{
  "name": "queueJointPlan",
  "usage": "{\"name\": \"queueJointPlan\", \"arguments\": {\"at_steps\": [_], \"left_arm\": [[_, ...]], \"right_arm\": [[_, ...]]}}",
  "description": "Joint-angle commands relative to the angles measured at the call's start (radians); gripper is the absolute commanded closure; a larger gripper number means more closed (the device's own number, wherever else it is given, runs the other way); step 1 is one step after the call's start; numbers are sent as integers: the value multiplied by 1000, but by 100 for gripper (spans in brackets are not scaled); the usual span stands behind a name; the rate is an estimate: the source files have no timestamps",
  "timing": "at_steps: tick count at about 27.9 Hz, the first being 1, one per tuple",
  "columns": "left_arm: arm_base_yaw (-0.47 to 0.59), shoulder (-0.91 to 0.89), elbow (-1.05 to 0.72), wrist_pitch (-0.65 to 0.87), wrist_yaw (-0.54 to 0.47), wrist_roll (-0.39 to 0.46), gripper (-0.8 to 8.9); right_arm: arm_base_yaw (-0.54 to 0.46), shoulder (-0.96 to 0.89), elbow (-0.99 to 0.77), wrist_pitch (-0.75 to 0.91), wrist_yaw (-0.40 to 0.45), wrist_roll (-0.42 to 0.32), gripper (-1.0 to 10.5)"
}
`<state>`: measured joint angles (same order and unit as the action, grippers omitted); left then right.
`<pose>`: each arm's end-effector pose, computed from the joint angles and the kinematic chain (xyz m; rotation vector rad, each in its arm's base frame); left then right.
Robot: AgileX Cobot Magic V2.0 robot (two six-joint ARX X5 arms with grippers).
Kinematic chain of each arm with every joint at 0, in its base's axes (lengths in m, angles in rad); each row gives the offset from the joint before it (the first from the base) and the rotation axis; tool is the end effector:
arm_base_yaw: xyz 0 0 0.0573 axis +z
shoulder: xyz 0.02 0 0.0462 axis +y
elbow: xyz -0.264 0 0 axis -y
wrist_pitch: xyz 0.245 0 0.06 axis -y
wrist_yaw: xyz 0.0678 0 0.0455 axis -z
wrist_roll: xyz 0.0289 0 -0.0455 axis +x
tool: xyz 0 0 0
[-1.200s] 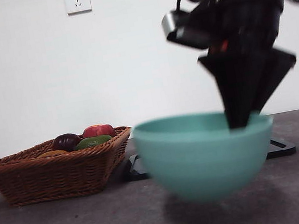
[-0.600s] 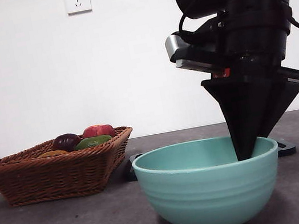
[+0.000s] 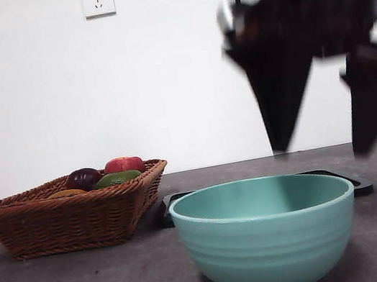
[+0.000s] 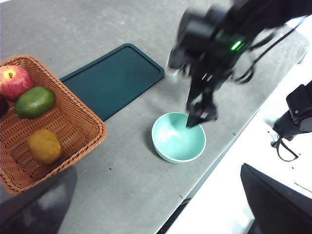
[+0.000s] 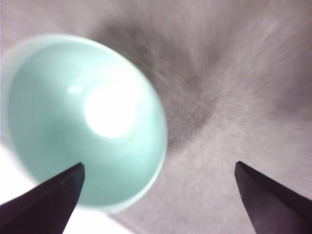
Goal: Pick up the wifruite, put it on the bowl, pick up the plate, put it on desk
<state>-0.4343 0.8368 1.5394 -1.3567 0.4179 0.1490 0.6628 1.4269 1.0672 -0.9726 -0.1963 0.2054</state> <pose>0.0551 -0.0385 0.4463 0.1402 0.6113 -0.8695 0.1978 0.1615 0.2413 -0.1518 1.3932 0.5824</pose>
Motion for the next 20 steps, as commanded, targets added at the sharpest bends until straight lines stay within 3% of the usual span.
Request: {"name": "queueJointPlan", "arguments": {"at_steps": [1, 7, 20], "left_arm": [[-5, 6, 13, 10, 2, 14, 251], [-6, 6, 13, 10, 3, 14, 251], [-6, 6, 13, 10, 2, 14, 251]], "right_arm": [[7, -108, 41, -79, 14, -19, 450], [7, -484, 48, -182, 14, -34, 451], [7, -941, 48, -195, 14, -22, 451]]}}
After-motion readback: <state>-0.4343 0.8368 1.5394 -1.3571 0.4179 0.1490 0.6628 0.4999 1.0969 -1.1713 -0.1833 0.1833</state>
